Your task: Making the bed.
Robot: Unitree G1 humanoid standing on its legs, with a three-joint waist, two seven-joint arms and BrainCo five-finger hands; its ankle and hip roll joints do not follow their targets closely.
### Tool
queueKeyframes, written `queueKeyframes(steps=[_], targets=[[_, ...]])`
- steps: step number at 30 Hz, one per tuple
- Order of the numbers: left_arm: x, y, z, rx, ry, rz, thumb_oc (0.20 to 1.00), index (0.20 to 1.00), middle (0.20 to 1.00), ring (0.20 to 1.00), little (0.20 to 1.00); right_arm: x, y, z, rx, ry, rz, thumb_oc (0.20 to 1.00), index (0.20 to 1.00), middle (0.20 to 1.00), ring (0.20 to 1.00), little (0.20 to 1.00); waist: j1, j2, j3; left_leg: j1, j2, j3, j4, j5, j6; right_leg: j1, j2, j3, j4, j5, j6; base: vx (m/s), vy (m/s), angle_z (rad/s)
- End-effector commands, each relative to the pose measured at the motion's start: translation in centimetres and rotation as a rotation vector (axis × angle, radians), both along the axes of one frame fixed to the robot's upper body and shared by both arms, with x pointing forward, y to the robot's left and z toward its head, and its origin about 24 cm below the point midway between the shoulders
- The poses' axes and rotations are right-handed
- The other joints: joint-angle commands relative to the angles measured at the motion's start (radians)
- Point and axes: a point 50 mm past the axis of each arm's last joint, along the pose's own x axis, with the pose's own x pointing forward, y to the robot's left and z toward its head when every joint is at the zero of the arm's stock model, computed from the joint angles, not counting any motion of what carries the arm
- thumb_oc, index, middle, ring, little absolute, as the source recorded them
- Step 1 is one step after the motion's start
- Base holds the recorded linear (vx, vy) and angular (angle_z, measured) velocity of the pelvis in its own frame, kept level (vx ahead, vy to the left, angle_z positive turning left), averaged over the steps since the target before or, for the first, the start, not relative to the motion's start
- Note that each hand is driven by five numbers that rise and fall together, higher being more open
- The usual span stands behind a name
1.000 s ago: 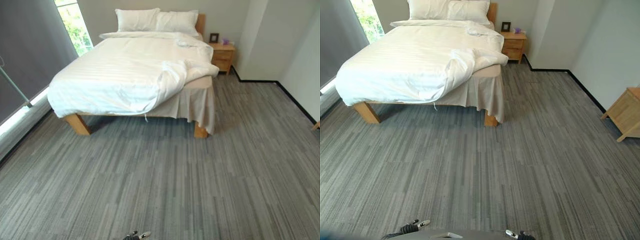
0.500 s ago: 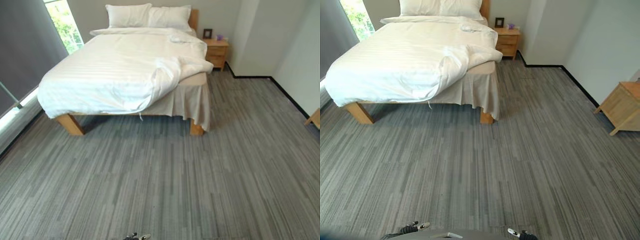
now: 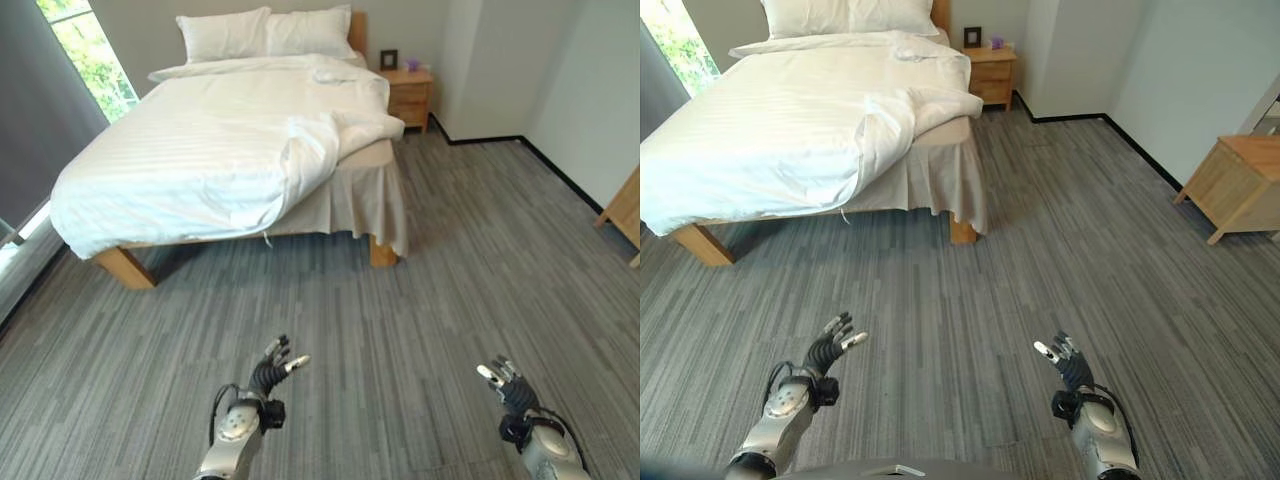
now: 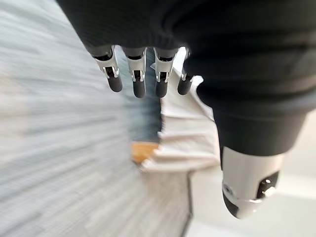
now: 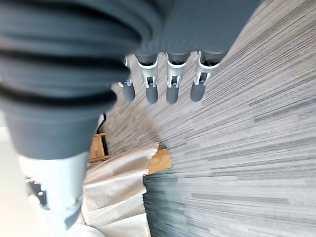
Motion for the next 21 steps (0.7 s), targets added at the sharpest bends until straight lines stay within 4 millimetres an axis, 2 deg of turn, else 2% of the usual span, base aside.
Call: queueKeyframes(steps=[1,4,9,11,15,21], targets=[[1.4,1.6,1.2,-0.005,-0.073,0.065,1.0,1.0,1.0,1.0,1.0,1.0,0.7,0.6,-0.009,-0.05,0.045,1.0,1.0,1.0,1.0,1.0,-0.003,-0.069,-0.022,0.004,0.037,-0.031,-0.051,0.085,-0.097,0.08,-0.128,0.002,-0.131,0.18,0.159,0.0,0.0,0.0],[1.4,1.3,1.2,-0.048,-0.086,0.114,1.0,1.0,1.0,1.0,1.0,0.9,1.6,0.5,-0.022,-0.045,0.09,1.0,1.0,1.0,1.0,1.0,-0.002,-0.074,-0.017,0.002,0.037,-0.03,-0.051,0.081,-0.096,0.079,-0.13,0.003,-0.131,0.179,0.16,0.0,0.0,0.0],[1.7,1.0,1.7,-0.094,-0.124,0.152,1.0,1.0,1.0,1.0,1.0,0.4,3.1,-0.3,0.164,-0.043,-0.013,1.0,1.0,1.0,1.0,1.0,-0.005,-0.08,-0.012,0.005,0.034,-0.022,-0.051,0.081,-0.095,0.078,-0.132,0.011,-0.131,0.185,0.161,0.01,0.003,-0.01],[2.1,1.5,2.8,-0.069,-0.173,0.139,1.0,1.0,1.0,1.0,1.0,1.0,3.5,0.4,0.169,-0.082,0.016,1.0,1.0,1.0,1.0,1.0,-0.004,-0.082,-0.009,0.001,0.033,-0.021,-0.051,0.08,-0.092,0.073,-0.135,0.015,-0.131,0.193,0.165,0.02,0.017,-0.04],[2.4,1.7,3.4,-0.016,-0.206,0.126,1.0,1.0,1.0,1.0,1.0,1.9,3.3,1.5,0.144,-0.153,0.002,1.0,1.0,1.0,1.0,1.0,-0.004,-0.08,-0.004,0.001,0.029,-0.017,-0.051,0.069,-0.086,0.069,-0.141,0.017,-0.131,0.192,0.167,0.0,0.019,-0.01],[2.4,2.0,3.5,0.004,-0.213,0.144,1.0,1.0,1.0,1.0,1.0,2.7,3.4,2.5,0.145,-0.217,-0.012,1.0,1.0,1.0,1.0,1.0,-0.005,-0.082,0.003,0.008,0.022,-0.008,-0.051,0.063,-0.078,0.071,-0.149,0.027,-0.131,0.206,0.174,0.03,0.041,-0.02]])
